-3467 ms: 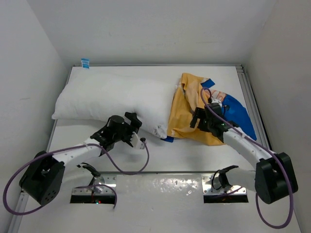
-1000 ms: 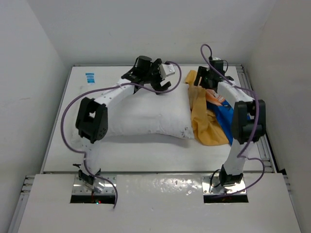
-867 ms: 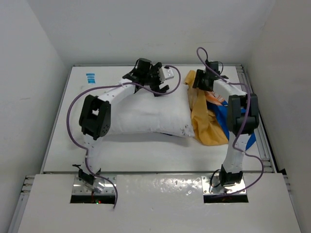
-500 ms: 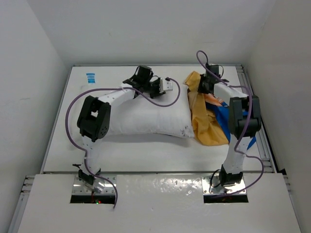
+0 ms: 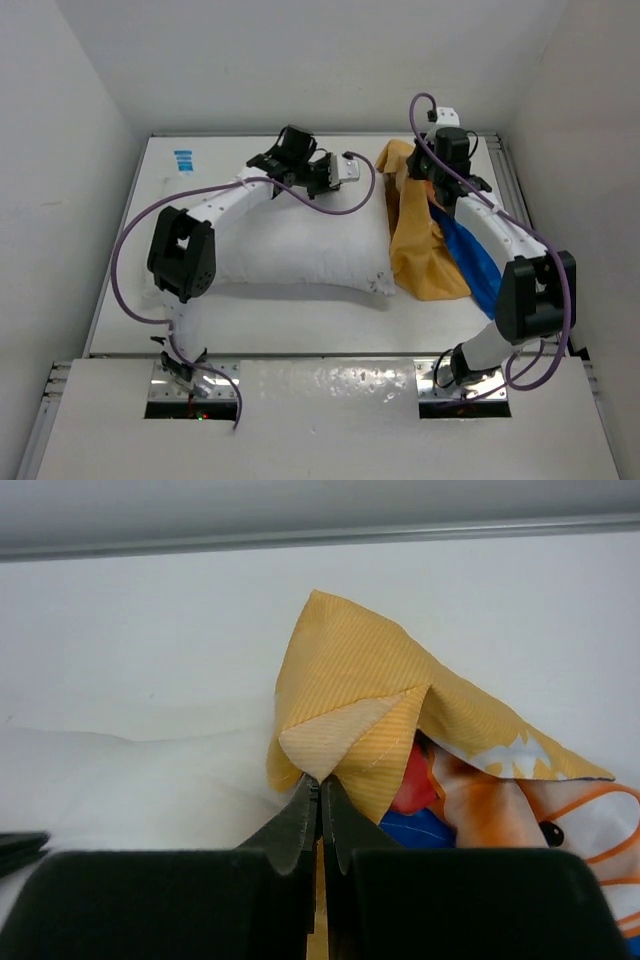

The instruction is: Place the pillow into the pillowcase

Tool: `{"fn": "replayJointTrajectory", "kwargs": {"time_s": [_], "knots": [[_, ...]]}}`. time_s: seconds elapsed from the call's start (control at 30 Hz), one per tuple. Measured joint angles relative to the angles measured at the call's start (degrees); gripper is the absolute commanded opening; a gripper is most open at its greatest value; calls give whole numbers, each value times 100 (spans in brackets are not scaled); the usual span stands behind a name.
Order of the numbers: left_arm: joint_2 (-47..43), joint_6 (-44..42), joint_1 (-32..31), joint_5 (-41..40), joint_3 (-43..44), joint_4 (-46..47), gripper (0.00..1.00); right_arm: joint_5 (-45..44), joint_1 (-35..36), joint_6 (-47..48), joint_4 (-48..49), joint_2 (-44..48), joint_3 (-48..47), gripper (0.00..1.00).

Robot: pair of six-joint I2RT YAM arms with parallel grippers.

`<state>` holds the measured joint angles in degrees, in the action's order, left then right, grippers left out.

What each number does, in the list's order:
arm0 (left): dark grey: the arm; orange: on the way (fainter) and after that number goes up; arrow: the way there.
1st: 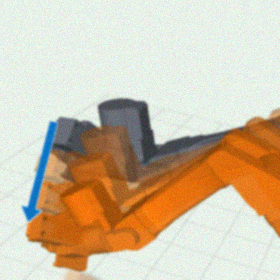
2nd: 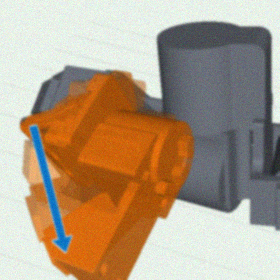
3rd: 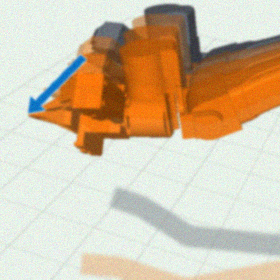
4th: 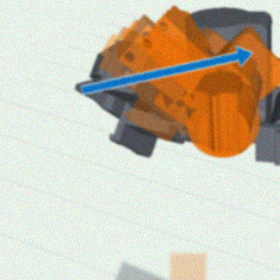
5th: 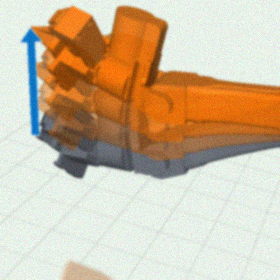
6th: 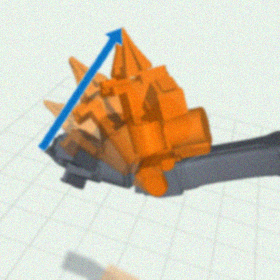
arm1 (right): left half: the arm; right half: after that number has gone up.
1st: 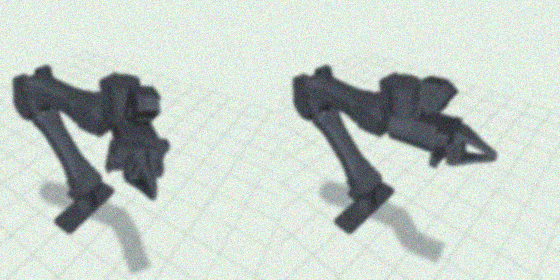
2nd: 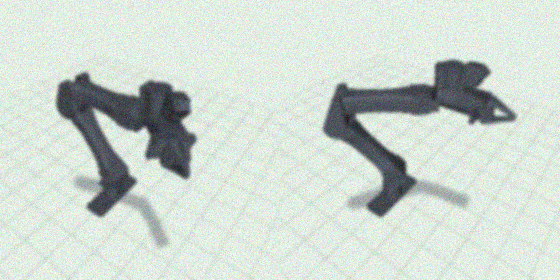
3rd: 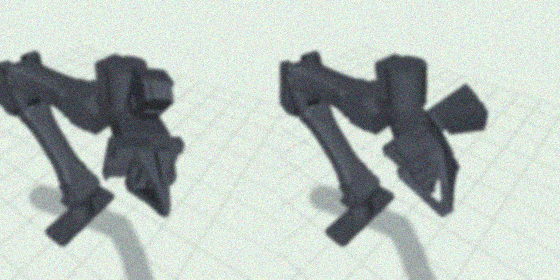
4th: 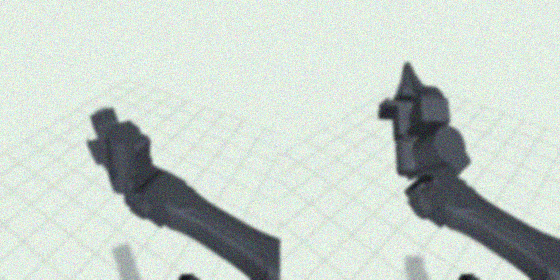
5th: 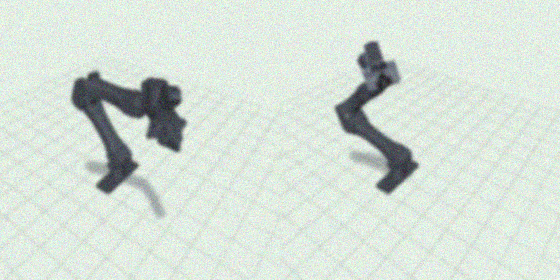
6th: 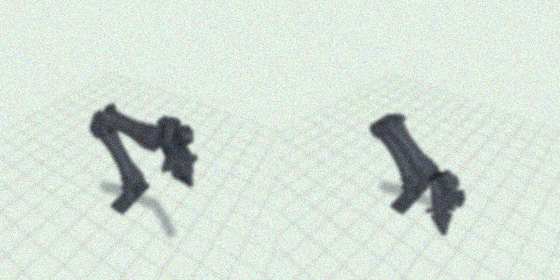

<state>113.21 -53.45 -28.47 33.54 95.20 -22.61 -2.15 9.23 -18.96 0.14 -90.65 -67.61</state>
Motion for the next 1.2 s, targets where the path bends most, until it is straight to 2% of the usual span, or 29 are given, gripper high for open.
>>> {"fn": "replayJointTrajectory", "kwargs": {"time_s": [0.37,0.4,0.47,0.5,0.53,0.57,0.6,0.73,0.87,0.9,0.93,0.97,1.03,1.07,1.2], "knots": [[-916,-800,-616,-188,-57,-1132,0,-44,79,-83,98,-98,37,0],[-933,-798,-634,-208,-96,-1126,3,-42,76,-96,98,-101,55,0],[-942,-693,-647,-334,-238,-968,28,-22,81,-122,125,-96,122,0],[-938,-647,-645,-446,-310,-863,54,-13,96,-138,125,-92,168,0],[-911,-603,-632,-573,-365,-765,63,-9,111,-142,133,-87,232,0],[-859,-529,-603,-675,-376,-636,85,7,138,-142,131,-81,295,0],[-780,-496,-570,-743,-352,-525,98,17,170,-149,133,-74,372,0],[-345,-601,-354,-769,-98,-321,100,85,332,-151,94,-17,623,0],[-103,-1045,-297,-649,-197,-225,100,111,442,-166,92,0,730,0],[-66,-1139,-297,-601,-232,-236,97,116,452,-175,85,0,730,0],[-9,-1266,-297,-511,-236,-284,90,116,459,-181,87,0,730,0],[46,-1401,-297,-389,-216,-378,63,116,459,-181,87,0,728,0],[140,-1613,-280,-142,-118,-656,32,118,463,-181,79,2,730,0],[164,-1703,-275,-11,-101,-826,1,118,470,-181,79,2,728,0],[192,-1733,-284,120,-142,-992,0,116,474,-175,59,0,708,0]]}}
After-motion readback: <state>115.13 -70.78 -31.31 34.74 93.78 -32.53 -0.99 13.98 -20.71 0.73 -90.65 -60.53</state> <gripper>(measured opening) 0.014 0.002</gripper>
